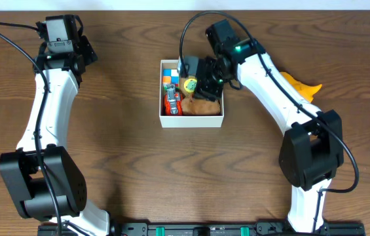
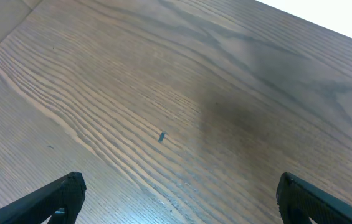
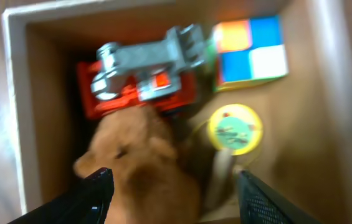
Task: Pack container
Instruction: 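Lower the plush toy into the box's lower right and release it, then move the right gripper to the orange duck toy and grasp it, then carry the orange duck with the right gripper over the box and lower it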
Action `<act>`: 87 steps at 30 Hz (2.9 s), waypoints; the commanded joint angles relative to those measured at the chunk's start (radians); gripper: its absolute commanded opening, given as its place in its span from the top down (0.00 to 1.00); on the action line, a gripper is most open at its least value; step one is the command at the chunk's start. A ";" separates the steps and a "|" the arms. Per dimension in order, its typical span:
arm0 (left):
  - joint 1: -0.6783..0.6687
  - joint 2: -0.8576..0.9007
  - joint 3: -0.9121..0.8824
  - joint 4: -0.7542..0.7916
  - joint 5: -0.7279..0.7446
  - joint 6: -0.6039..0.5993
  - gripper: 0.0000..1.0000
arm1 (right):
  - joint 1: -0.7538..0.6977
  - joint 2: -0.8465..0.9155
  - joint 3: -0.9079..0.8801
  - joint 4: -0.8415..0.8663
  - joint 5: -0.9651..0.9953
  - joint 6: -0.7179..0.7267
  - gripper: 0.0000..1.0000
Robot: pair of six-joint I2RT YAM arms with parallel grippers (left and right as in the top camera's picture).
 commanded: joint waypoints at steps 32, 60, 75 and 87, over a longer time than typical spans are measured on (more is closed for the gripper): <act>0.003 -0.008 0.013 -0.002 -0.009 0.005 0.02 | -0.533 0.011 0.106 -0.313 0.455 0.099 0.23; 0.003 -0.008 0.013 -0.002 -0.009 0.005 0.02 | -0.461 0.009 -0.043 -0.027 0.353 0.071 0.99; 0.003 -0.008 0.013 -0.002 -0.009 0.005 0.02 | -0.156 0.009 0.305 0.078 0.077 0.016 0.99; 0.003 -0.008 0.013 -0.002 -0.009 0.005 0.02 | -0.066 0.010 0.304 0.011 0.069 0.137 0.99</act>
